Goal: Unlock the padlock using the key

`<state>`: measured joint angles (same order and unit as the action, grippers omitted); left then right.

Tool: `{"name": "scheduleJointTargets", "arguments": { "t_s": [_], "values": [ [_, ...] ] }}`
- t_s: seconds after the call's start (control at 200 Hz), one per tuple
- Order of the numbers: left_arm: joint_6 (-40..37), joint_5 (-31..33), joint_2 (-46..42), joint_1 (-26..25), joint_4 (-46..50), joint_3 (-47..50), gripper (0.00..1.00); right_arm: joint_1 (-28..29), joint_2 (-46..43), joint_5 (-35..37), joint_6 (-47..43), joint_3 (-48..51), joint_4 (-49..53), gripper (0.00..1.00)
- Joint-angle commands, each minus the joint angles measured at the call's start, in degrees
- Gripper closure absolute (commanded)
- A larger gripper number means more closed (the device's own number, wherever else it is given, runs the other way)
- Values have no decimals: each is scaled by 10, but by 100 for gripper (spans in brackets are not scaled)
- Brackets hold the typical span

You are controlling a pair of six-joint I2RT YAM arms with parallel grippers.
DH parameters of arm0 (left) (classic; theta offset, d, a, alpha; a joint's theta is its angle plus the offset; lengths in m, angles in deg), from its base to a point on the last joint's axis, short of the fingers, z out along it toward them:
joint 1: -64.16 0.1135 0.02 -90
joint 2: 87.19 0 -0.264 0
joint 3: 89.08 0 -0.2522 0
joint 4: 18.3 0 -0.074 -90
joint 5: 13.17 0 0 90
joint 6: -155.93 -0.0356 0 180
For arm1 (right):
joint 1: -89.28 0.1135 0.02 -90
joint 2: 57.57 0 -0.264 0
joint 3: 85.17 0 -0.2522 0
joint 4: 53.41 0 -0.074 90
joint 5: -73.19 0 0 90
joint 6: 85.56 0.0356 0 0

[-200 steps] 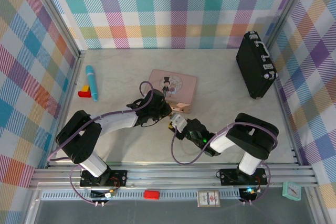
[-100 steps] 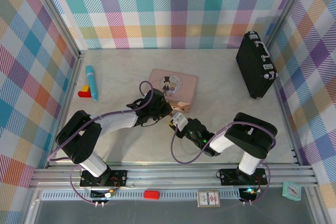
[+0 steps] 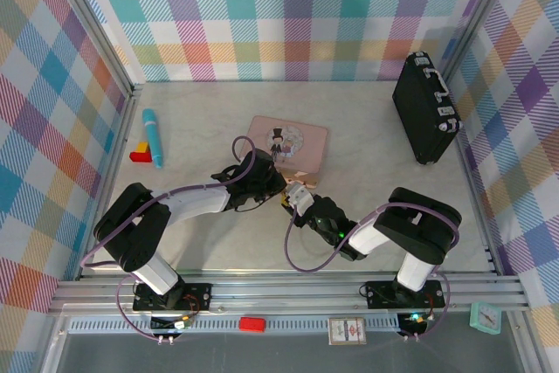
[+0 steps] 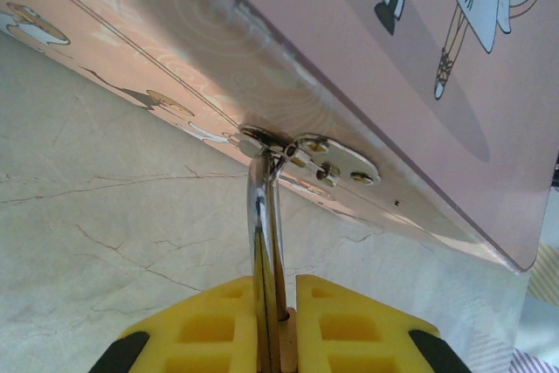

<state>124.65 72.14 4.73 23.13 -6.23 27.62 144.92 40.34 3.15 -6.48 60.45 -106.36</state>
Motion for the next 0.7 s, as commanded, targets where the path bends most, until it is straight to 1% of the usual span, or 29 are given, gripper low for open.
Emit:
{"name": "scheduleJointTargets", "arguments": {
  "t_s": [0.0, 0.155, 0.37, 0.515, 0.63, 0.65, 0.695],
  "values": [
    [-5, -8, -6, 4, -42, -6, 100, 3, 16, 13, 14, 4, -37, 72],
    [-3, -8, -6, 4, -44, -5, 100, 3, 19, 12, 24, -2, -27, 77],
    [-2, -10, -5, 5, -46, -7, 100, 3, 28, 22, 32, -4, -29, 80],
    [0, -13, -8, 4, -48, -5, 100, 3, 30, 40, 43, -7, -27, 80],
    [1, -14, -9, 4, -50, -5, 100, 3, 30, 40, 49, -14, -24, 80],
    [1, -14, -9, 4, -50, -4, 100, 3, 29, 39, 67, -16, -19, 81],
    [3, -15, -9, 4, -52, -3, 100, 3, 24, 37, 76, -22, -6, 82]
  ]
}}
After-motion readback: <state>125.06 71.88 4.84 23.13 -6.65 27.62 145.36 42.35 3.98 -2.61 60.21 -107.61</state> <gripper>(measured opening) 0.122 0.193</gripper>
